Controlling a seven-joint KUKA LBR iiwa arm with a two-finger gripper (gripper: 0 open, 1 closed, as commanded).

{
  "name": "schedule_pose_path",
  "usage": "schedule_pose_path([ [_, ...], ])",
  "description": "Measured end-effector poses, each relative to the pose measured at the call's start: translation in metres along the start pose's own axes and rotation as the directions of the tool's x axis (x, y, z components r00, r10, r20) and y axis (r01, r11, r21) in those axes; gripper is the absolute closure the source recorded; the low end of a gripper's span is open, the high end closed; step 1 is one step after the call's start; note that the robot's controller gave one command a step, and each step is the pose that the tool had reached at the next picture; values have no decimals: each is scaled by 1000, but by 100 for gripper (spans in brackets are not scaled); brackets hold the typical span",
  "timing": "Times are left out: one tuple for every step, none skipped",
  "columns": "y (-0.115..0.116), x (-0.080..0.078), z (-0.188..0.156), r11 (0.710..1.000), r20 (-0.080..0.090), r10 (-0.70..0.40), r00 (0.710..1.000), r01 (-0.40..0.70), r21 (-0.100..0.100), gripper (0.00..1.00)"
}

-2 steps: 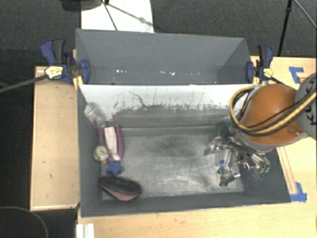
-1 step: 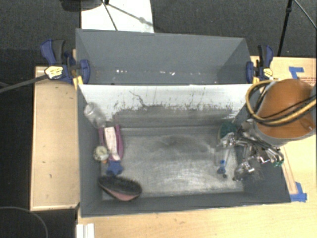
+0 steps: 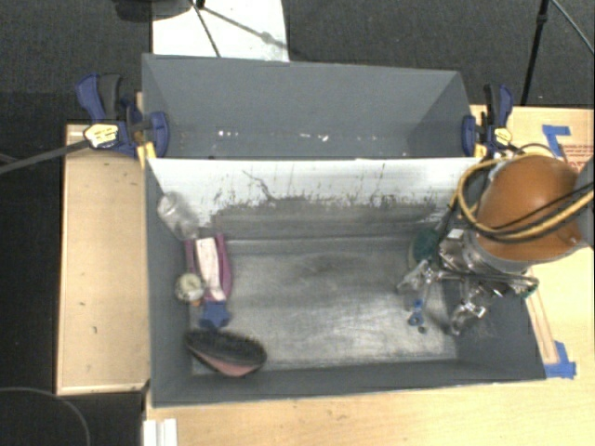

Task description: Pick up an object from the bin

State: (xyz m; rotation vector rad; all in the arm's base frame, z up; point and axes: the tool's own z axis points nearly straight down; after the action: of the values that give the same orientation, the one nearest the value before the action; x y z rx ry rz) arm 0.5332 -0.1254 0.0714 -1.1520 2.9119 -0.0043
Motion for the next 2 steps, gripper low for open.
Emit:
schedule_pose_path([
  [28, -10, -2, 996, -4, -93, 996, 93, -5, 0],
  [-13, -7, -1, 999, -3, -38, 999, 38, -9, 0],
])
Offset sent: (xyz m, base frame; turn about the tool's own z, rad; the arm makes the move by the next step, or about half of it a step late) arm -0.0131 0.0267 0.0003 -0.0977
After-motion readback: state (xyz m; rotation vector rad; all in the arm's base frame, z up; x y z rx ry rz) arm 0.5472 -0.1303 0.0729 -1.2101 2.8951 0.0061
